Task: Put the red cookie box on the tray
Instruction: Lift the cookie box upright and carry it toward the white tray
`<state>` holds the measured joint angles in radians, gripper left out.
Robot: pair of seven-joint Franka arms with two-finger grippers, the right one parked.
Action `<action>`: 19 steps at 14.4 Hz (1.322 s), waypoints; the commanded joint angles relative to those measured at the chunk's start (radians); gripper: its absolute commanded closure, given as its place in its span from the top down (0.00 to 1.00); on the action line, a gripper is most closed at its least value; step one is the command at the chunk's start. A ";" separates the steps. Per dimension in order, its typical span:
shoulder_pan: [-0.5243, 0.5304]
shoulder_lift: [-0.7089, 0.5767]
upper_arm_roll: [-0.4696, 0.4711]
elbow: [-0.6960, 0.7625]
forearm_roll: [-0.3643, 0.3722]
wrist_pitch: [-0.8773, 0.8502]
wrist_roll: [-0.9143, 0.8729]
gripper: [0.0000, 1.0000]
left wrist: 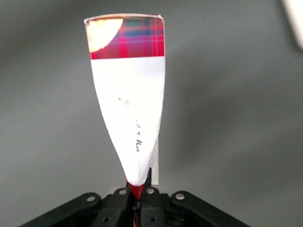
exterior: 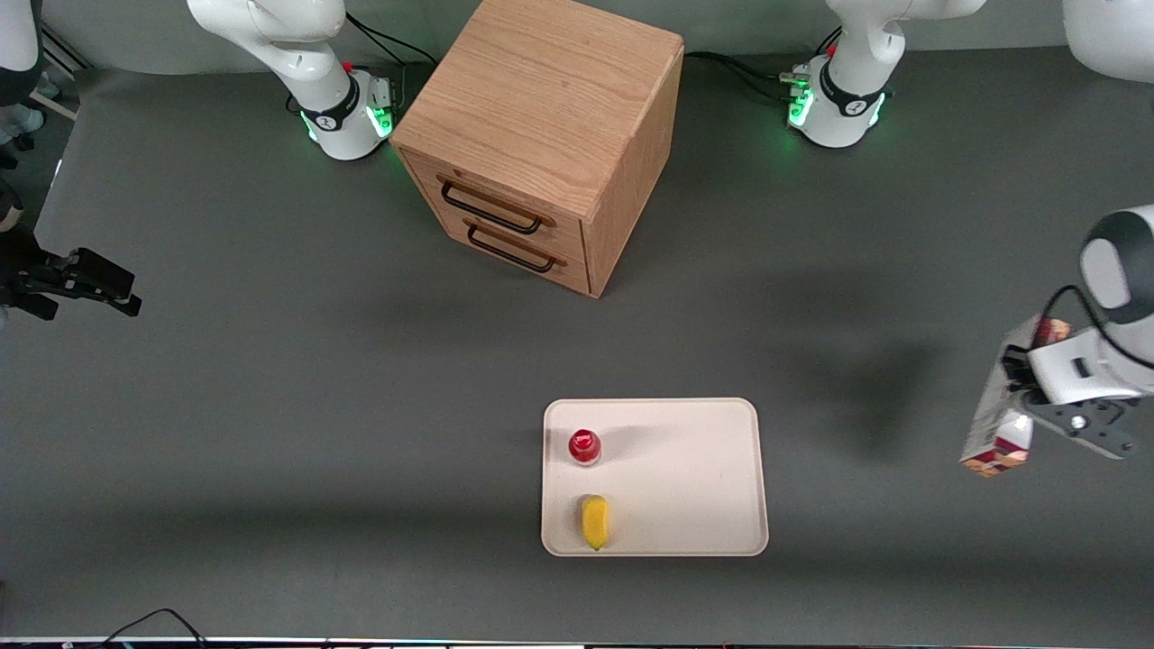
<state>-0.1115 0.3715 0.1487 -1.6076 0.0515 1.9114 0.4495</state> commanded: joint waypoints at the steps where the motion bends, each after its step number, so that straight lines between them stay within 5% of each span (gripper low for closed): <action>1: -0.003 -0.005 -0.141 0.061 0.063 -0.077 -0.367 0.00; 5: -0.052 0.088 -0.253 0.138 0.097 -0.081 -0.638 0.00; 13: -0.165 0.481 -0.291 0.587 0.080 -0.127 -0.858 0.00; 19: -0.165 0.567 -0.291 0.603 0.060 -0.057 -0.861 0.00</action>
<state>-0.2680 0.9132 -0.1486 -1.0505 0.1221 1.8523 -0.3901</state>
